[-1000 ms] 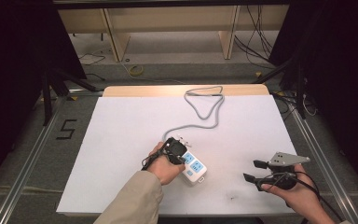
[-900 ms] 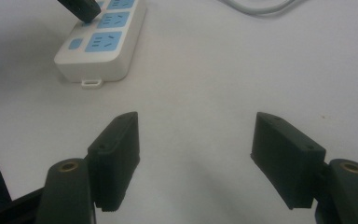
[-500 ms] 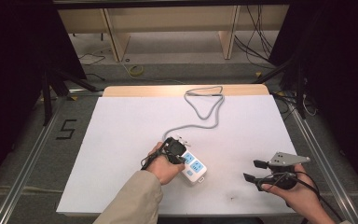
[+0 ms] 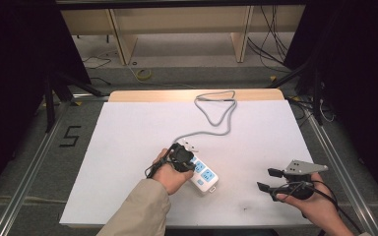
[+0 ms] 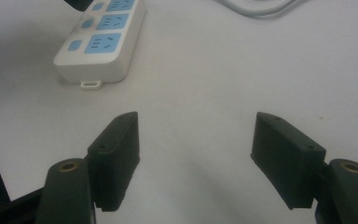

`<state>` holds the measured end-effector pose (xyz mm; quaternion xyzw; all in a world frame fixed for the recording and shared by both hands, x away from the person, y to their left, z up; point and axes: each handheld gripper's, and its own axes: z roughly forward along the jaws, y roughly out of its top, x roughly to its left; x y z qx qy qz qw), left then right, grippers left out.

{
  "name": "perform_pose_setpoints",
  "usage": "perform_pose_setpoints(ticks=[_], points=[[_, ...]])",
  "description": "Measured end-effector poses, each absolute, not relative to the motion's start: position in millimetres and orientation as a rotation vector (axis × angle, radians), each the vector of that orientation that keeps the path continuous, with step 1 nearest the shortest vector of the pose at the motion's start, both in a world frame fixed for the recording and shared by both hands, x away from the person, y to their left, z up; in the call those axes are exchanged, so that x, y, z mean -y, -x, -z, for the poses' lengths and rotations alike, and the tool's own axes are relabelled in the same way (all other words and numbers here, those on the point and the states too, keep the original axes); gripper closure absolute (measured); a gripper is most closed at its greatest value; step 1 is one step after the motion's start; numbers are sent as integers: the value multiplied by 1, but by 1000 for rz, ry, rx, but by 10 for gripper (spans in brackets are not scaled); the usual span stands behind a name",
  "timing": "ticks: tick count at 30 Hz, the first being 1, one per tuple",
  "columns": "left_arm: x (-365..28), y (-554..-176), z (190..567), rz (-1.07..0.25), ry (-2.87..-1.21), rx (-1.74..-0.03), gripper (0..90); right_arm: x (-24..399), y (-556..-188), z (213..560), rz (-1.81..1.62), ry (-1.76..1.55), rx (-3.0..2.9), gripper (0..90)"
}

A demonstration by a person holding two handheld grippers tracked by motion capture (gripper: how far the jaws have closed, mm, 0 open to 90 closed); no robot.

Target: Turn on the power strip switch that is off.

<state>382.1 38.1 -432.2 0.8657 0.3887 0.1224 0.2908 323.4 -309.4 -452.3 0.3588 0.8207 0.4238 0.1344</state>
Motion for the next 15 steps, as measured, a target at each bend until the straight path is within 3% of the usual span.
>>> perform_pose_setpoints(ticks=[7,15], points=[[-44,-381,427,-379,-2256,-1039,748,310,-324,452,-1229,-1038,-2378,326],[-53,-383,421,-419,-2234,-1068,583,310,-324,452,-1229,-1039,-2375,325]])
